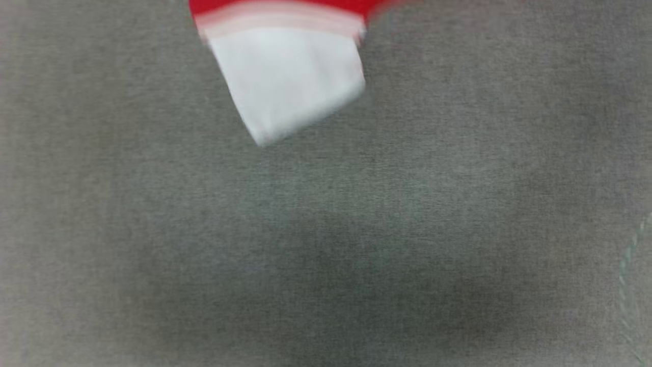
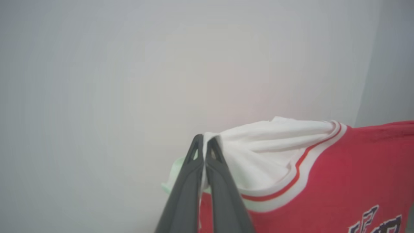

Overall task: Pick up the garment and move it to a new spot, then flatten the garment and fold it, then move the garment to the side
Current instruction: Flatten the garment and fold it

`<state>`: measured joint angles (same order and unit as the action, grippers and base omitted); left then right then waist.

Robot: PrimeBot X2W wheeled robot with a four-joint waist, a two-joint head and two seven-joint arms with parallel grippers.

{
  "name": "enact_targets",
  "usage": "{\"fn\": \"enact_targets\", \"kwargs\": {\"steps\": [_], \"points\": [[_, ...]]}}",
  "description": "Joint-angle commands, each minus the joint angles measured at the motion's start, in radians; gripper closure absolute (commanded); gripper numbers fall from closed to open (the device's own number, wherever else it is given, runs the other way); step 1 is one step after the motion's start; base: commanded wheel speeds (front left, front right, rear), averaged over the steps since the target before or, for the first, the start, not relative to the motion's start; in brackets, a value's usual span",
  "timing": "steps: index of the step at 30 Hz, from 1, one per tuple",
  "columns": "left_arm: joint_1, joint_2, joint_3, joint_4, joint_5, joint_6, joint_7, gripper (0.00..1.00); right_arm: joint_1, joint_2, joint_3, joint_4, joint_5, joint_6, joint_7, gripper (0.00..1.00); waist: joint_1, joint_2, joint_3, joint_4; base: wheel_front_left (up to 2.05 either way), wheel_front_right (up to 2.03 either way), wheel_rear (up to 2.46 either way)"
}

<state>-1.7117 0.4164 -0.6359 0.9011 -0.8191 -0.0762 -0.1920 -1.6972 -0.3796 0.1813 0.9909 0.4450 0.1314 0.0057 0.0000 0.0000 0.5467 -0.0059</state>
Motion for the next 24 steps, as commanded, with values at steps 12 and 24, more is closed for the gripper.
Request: {"fn": "enact_targets", "kwargs": {"steps": [12, 24], "points": [[-0.092, -0.081, 0.080, 0.195, -0.051, -0.052, -0.072, 1.00, -0.030, 0.042, 0.038, 0.157, -0.007, -0.001, -0.111, 1.00, 0.0000, 0.0000, -0.020, -0.023, 0.00, 0.00, 0.00], [0.482, 0.002, -0.003, -0.181, -0.441, -0.055, 0.037, 1.00, 0.339, -0.060, 0.335, -0.096, 0.234, -0.001, 0.116, 1.00, 0.0000, 0.0000, -0.049, -0.011, 0.00, 0.00, 0.00]]}}
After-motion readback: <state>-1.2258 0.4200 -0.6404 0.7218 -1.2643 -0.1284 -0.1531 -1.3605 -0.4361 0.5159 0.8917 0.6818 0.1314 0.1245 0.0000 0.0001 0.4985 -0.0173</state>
